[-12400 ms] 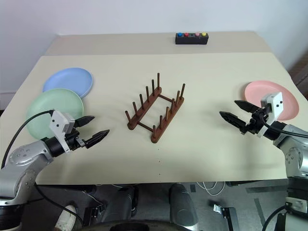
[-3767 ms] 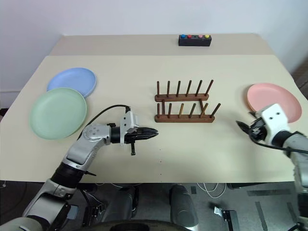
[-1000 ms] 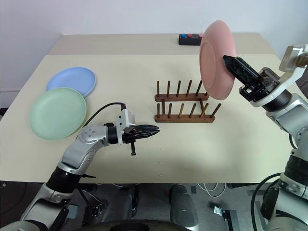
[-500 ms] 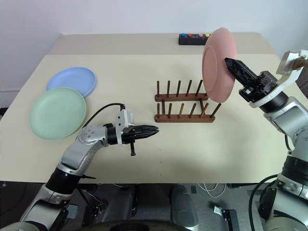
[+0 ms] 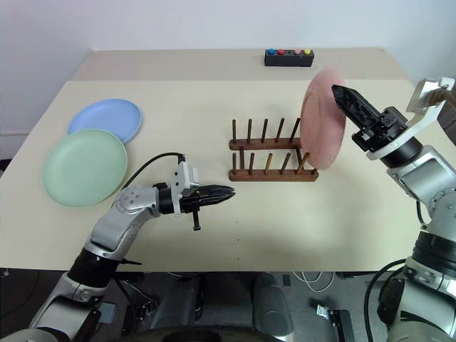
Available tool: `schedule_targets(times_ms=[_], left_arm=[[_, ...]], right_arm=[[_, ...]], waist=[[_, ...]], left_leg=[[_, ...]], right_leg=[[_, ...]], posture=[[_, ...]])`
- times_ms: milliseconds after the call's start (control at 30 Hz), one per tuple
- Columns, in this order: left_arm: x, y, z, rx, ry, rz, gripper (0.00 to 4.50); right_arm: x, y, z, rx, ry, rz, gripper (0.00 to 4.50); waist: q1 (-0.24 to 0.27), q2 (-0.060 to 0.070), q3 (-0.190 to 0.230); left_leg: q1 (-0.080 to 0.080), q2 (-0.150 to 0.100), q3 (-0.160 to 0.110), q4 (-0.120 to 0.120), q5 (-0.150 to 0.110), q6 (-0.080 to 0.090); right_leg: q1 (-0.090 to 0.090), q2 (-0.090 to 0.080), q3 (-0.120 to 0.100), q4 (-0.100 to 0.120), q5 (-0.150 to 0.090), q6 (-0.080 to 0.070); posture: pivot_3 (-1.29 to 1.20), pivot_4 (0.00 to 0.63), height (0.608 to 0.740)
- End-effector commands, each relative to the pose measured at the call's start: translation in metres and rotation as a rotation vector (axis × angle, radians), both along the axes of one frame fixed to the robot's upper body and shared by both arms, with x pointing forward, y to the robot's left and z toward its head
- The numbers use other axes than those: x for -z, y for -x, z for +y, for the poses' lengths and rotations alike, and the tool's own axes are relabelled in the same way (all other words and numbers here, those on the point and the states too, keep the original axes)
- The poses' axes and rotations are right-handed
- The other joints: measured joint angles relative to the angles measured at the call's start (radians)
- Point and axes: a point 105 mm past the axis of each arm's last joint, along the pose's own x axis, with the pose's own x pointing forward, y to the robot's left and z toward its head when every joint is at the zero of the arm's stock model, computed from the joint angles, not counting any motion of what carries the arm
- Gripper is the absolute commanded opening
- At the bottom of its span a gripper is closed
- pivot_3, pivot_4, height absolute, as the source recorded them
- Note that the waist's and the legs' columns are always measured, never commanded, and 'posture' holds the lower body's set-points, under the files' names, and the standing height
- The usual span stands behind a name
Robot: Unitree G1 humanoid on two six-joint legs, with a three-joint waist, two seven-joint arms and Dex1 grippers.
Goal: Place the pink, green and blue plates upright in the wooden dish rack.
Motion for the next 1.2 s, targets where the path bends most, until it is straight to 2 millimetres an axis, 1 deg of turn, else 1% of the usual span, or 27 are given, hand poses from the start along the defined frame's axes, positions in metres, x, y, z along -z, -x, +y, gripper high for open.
schedule_targets(times_ms=[33,200,333,367,500,567,633,667,700,767,800,833,867,900,933,967,1000,1033,1067,1133,1167,1200], left_arm=[[-0.013,0.001,0.000,0.004,0.030,-0.041,0.26],[-0.013,0.001,0.000,0.005,0.031,-0.038,0.26],[-0.013,0.000,0.001,0.005,0.031,-0.037,0.26],[-0.012,0.000,0.001,0.005,0.031,-0.037,0.26],[-0.013,-0.001,0.002,-0.001,0.029,-0.039,0.26],[-0.014,-0.002,0.005,-0.013,0.029,-0.042,0.26],[-0.016,-0.005,0.011,-0.041,0.028,-0.046,0.26],[-0.020,-0.008,0.016,-0.072,0.043,-0.051,0.26],[-0.023,-0.010,0.020,-0.093,0.054,-0.054,0.26],[-0.032,-0.014,0.030,-0.149,0.089,-0.049,0.26],[-0.035,-0.016,0.033,-0.167,0.099,-0.046,0.26],[-0.040,-0.018,0.040,-0.201,0.113,-0.055,0.51],[-0.048,-0.024,0.056,-0.276,0.142,-0.062,0.80],[-0.054,-0.027,0.067,-0.327,0.162,-0.065,1.13],[-0.062,-0.030,0.085,-0.401,0.182,-0.080,1.59],[-0.067,-0.031,0.095,-0.447,0.193,-0.089,2.09],[-0.069,-0.032,0.101,-0.469,0.198,-0.094,2.53],[-0.077,-0.034,0.121,-0.551,0.217,-0.119,3.01],[-0.082,-0.034,0.134,-0.604,0.231,-0.135,3.48],[-0.097,-0.034,0.170,-0.758,0.286,-0.177,4.48],[-0.101,-0.036,0.189,-0.860,0.293,-0.202,4.48],[-0.104,-0.036,0.202,-0.931,0.296,-0.220,4.48]], right_arm=[[-0.012,0.004,-0.009,0.045,-0.013,-0.064,3.98],[-0.018,0.003,-0.017,0.105,-0.006,-0.111,3.98],[-0.037,-0.003,-0.036,0.232,-0.038,-0.188,3.98],[-0.039,-0.003,-0.038,0.234,-0.045,-0.191,3.98],[-0.050,0.001,-0.035,0.243,0.023,-0.247,3.98],[-0.065,0.007,-0.032,0.267,0.081,-0.332,3.98],[-0.082,0.016,-0.021,0.286,0.193,-0.447,3.98],[-0.089,0.022,-0.003,0.248,0.292,-0.506,3.98],[-0.091,0.026,0.009,0.216,0.355,-0.541,3.98],[-0.090,0.031,0.040,0.136,0.484,-0.597,3.98],[-0.088,0.032,0.049,0.113,0.519,-0.613,3.98],[-0.085,0.033,0.061,0.081,0.562,-0.624,4.01],[-0.075,0.030,0.077,0.035,0.624,-0.627,4.01],[-0.068,0.029,0.087,0.006,0.665,-0.628,4.01],[-0.055,0.023,0.098,-0.015,0.741,-0.630,4.01],[-0.045,0.019,0.104,-0.026,0.792,-0.634,4.01],[-0.040,0.017,0.107,-0.029,0.821,-0.638,4.01],[-0.030,0.014,0.116,-0.054,0.849,-0.645,4.01],[-0.023,0.012,0.121,-0.071,0.860,-0.651,4.01],[-0.011,0.011,0.133,-0.116,0.859,-0.655,4.01],[-0.007,0.011,0.137,-0.134,0.848,-0.653,4.01],[-0.004,0.011,0.139,-0.145,0.840,-0.652,4.01]], waist=[[0.000,0.000,0.000],[0.000,0.000,0.000],[-0.001,0.000,0.000],[-0.001,0.000,0.000],[0.000,0.000,0.000],[0.000,0.001,0.000],[-0.001,0.002,0.001],[-0.002,0.003,0.001],[-0.004,0.004,0.001],[-0.008,0.004,0.001],[-0.011,0.004,0.001],[-0.014,0.004,0.001],[-0.016,0.003,0.001],[-0.019,0.003,0.001],[-0.021,0.003,0.001],[-0.023,0.003,0.001],[-0.024,0.003,0.001],[-0.024,0.003,0.001],[-0.024,0.003,0.001],[-0.024,0.002,0.002],[-0.024,0.002,0.002],[-0.024,0.001,0.002]], left_leg=[[-0.001,0.000,0.000,0.000,0.000,0.000],[-0.002,0.000,0.000,0.000,0.000,0.000],[-0.002,0.000,0.000,0.000,0.000,0.000],[-0.003,0.000,0.000,0.000,0.000,0.000],[-0.003,0.000,0.000,0.000,0.000,0.000],[-0.003,0.000,0.000,0.000,0.000,0.000],[-0.003,0.000,0.000,0.000,0.000,0.000],[-0.004,0.000,0.000,0.000,0.000,0.000],[-0.004,0.000,0.000,0.000,0.000,0.000],[-0.004,0.000,0.000,-0.001,0.000,0.000],[-0.003,0.001,0.000,-0.001,0.000,0.000],[-0.004,0.001,-0.001,-0.001,0.000,0.000],[-0.004,0.001,-0.001,-0.001,0.000,0.000],[-0.004,0.001,-0.001,-0.001,0.000,0.000],[-0.004,0.001,-0.001,0.000,0.000,0.000],[-0.004,0.001,-0.001,0.000,0.000,0.000],[-0.004,0.001,-0.001,0.000,0.000,0.000],[-0.004,0.001,-0.001,0.000,0.000,0.000],[-0.005,0.001,-0.001,-0.001,0.000,0.000],[-0.005,0.001,-0.001,-0.001,0.000,0.000],[-0.005,0.001,-0.001,-0.001,0.000,0.000],[-0.005,0.001,-0.001,0.000,0.000,0.000]], right_leg=[[-0.001,0.000,0.000,0.000,0.000,0.000],[-0.002,0.000,0.000,0.000,0.000,0.000],[-0.002,0.000,0.000,0.000,0.000,0.000],[-0.003,0.000,0.000,0.000,0.000,0.000],[-0.003,0.000,0.000,0.000,0.000,0.000],[-0.003,0.000,0.000,0.000,0.000,0.001],[-0.003,0.000,0.000,0.000,0.000,0.001],[-0.004,0.000,0.000,0.000,0.000,0.001],[-0.004,0.000,0.000,0.000,0.000,0.001],[-0.005,0.000,0.000,0.001,0.000,0.001],[-0.005,0.001,-0.001,0.001,0.001,0.001],[-0.005,0.001,-0.001,0.001,0.001,0.001],[-0.005,0.001,-0.001,0.001,0.001,0.002],[-0.005,0.001,-0.001,0.001,0.001,0.001],[-0.005,0.001,-0.001,0.001,0.001,0.001],[-0.005,0.001,-0.001,0.001,0.001,0.001],[-0.005,0.001,-0.001,0.001,0.001,0.001],[-0.005,0.001,-0.001,0.001,0.001,0.001],[-0.006,0.001,-0.001,0.001,0.001,0.001],[-0.006,0.000,-0.001,0.000,0.002,0.003],[-0.006,0.000,-0.001,0.000,0.002,0.004],[-0.007,0.000,-0.001,0.001,0.002,0.004]], posture=[[0.00,0.150,0.730],[0.00,0.150,0.730],[0.00,0.150,0.730],[0.00,0.150,0.730],[0.00,0.150,0.730],[0.00,0.150,0.730],[0.00,0.150,0.730],[0.00,0.150,0.730],[0.00,0.150,0.730],[0.00,0.150,0.730],[0.00,0.150,0.730],[0.00,0.150,0.730],[0.00,0.150,0.730],[0.00,0.150,0.730],[0.00,0.150,0.730],[0.00,0.150,0.730],[0.00,0.150,0.730],[0.00,0.150,0.730],[0.00,0.150,0.730],[0.00,0.150,0.730],[0.00,0.150,0.730],[0.00,0.150,0.730]])
